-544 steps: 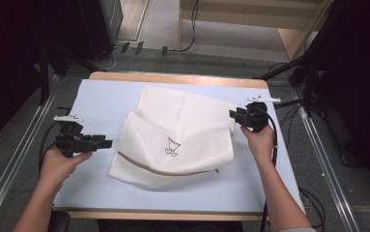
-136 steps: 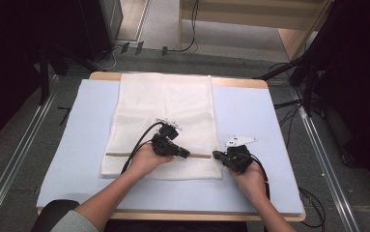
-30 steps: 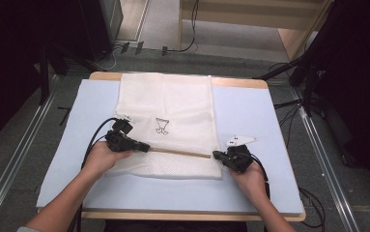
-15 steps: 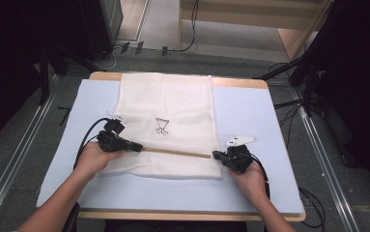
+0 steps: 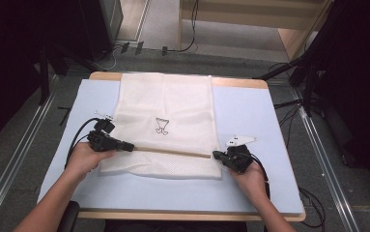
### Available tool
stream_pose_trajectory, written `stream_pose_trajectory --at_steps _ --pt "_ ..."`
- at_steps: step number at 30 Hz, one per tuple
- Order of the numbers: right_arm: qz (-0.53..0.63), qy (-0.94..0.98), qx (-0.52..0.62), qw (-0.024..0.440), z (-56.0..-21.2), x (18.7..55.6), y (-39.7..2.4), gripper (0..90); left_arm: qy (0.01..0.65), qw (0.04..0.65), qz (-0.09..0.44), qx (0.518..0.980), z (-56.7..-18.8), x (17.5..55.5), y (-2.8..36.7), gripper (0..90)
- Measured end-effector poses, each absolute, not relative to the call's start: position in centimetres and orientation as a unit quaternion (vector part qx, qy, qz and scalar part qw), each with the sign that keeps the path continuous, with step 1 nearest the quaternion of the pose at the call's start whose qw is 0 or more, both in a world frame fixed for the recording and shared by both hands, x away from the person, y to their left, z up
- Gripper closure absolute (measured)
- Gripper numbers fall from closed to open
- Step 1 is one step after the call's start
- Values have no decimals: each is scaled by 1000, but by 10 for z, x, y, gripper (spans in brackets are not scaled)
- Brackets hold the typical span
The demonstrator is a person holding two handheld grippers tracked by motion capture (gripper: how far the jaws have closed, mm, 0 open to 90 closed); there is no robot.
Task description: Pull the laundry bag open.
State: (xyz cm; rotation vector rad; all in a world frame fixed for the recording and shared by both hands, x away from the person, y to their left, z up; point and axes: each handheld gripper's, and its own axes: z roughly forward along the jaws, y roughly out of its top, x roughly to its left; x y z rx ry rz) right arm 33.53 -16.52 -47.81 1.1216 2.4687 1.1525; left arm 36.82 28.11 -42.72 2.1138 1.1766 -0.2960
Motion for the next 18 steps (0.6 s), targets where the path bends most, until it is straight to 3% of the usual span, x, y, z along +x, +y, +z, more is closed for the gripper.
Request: stream_pose_trajectory --at_steps 18 --pt "392 833 379 94 -478 336 -166 900 453 347 -114 813 -426 364 288 888"
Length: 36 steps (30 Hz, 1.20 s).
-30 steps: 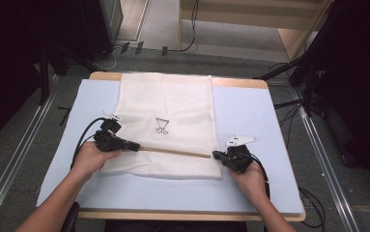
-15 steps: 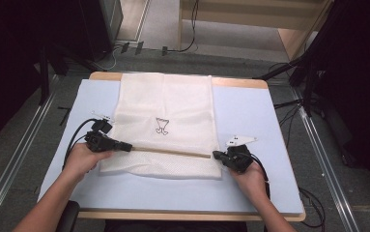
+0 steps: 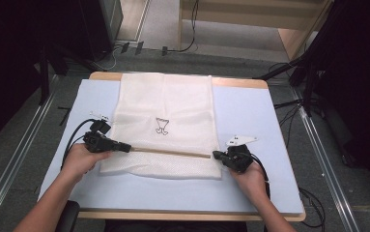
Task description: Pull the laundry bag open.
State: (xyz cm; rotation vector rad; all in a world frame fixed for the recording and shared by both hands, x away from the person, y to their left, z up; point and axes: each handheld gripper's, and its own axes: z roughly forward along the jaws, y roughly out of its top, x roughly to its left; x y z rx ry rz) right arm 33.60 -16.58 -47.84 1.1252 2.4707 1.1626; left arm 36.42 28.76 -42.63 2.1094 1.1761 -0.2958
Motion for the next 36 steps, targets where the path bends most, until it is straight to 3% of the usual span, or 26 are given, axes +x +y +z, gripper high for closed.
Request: stream_pose_trajectory --at_steps 36 --pt "390 834 379 93 -478 336 -166 900 465 346 -108 807 -424 363 304 888"
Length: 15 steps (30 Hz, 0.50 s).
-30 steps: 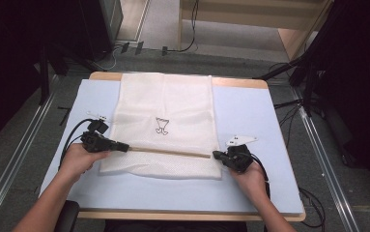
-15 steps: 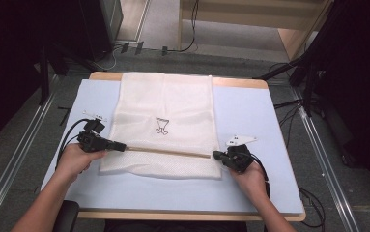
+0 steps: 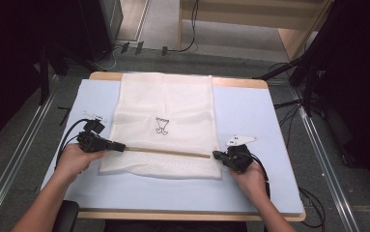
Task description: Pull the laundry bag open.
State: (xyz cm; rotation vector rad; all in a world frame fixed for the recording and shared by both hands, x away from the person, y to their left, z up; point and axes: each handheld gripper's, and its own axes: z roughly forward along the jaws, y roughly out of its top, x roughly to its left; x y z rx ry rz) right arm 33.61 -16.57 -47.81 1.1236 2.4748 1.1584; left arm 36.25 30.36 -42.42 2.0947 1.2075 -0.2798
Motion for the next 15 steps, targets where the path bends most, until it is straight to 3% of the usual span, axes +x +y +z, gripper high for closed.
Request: stream_pose_trajectory --at_steps 7,15 --pt "390 834 378 94 -478 336 -166 900 469 338 -96 811 -424 362 306 888" --pt "390 834 379 93 -478 336 -166 900 471 355 -125 798 -425 362 313 888"
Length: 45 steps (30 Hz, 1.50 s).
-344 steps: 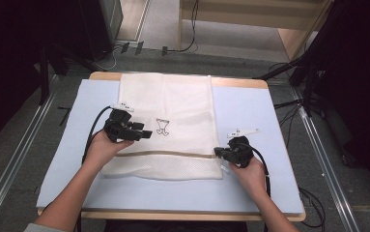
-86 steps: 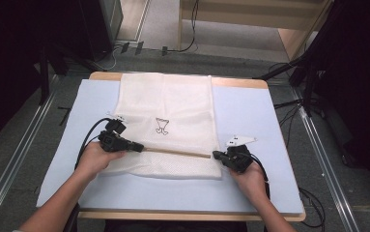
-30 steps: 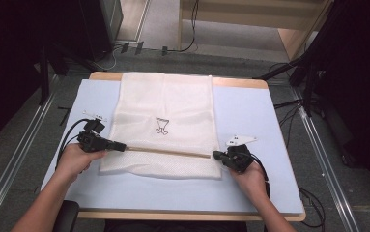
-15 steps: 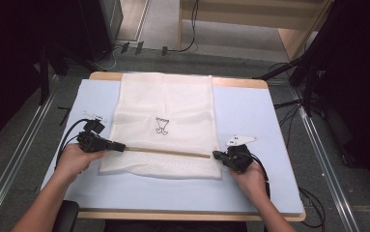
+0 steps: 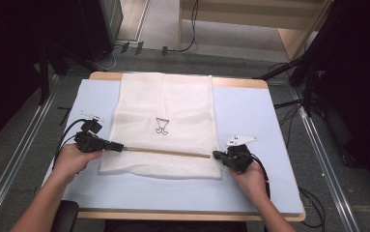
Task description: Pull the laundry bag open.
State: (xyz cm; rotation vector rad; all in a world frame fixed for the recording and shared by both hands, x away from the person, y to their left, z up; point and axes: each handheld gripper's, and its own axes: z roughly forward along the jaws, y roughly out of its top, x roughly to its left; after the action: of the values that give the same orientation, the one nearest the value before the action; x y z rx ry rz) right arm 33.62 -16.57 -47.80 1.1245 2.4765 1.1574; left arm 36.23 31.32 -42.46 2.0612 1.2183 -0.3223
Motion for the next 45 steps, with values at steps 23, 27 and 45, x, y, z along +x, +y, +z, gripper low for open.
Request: stream_pose_trajectory --at_steps 23,27,45 --pt "388 836 377 92 -478 337 -166 900 474 358 -118 796 -423 360 326 888" --pt "388 835 379 91 -477 337 -167 900 481 360 -120 790 -425 358 333 888" --pt "387 836 379 83 -477 339 -167 900 511 346 -87 782 -424 351 355 888"
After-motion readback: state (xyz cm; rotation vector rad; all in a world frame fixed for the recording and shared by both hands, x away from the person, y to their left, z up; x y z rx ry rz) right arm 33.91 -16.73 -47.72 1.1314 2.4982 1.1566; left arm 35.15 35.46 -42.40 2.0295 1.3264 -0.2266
